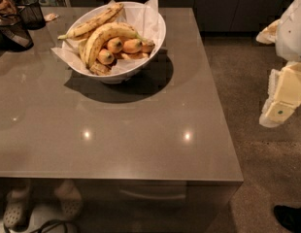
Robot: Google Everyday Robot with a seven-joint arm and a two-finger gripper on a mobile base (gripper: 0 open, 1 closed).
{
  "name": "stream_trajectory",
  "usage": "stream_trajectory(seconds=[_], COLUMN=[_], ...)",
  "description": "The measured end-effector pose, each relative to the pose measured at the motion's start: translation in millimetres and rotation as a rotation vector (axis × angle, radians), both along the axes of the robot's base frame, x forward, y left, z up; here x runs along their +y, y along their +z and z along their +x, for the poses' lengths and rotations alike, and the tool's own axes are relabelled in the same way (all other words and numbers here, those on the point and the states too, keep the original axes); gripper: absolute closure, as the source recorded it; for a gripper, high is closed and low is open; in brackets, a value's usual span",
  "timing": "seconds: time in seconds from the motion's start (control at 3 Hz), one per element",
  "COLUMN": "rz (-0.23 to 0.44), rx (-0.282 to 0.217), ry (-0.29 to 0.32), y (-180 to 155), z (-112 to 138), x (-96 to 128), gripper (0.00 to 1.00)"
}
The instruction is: Pick banana from white bowl
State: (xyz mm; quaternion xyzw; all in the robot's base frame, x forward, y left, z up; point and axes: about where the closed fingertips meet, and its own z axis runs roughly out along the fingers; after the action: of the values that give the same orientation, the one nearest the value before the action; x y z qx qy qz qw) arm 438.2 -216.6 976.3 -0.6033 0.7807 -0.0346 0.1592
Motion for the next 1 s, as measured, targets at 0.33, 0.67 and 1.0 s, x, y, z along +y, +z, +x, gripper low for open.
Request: stream_trajectory(seconds=[0.33, 0.67, 1.0], rz=[0.000, -0.027, -0.061], rx=[0.000, 0.007, 0.025], ry=[-0.001, 0.036, 0.078], y=[7, 18, 22], z=[11, 29, 46], x=[9, 30, 50], gripper=[0.00, 0.00, 0.00])
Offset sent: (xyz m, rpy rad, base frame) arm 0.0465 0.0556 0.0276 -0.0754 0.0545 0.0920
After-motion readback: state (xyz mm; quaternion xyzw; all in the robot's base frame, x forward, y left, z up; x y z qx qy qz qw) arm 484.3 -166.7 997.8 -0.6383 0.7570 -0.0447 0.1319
